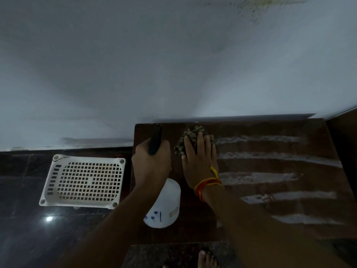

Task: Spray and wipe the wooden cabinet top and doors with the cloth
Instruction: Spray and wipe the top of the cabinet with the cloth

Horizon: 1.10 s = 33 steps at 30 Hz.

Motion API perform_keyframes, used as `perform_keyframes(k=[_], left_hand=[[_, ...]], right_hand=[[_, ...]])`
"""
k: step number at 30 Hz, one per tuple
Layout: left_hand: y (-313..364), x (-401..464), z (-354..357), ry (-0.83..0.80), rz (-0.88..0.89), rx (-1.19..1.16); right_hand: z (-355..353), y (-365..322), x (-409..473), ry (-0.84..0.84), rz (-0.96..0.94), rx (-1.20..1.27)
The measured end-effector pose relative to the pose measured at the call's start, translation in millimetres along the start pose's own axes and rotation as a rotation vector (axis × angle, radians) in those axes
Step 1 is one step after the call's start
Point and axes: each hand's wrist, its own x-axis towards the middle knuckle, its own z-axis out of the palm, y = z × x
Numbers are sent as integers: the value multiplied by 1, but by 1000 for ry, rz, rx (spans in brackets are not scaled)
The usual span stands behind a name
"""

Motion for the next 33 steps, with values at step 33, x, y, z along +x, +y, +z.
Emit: perform_keyframes(k=[33], left_hand=[[-16, -26, 11, 7, 35, -8]], right_hand=[[-15, 23, 39, -34, -45, 0]])
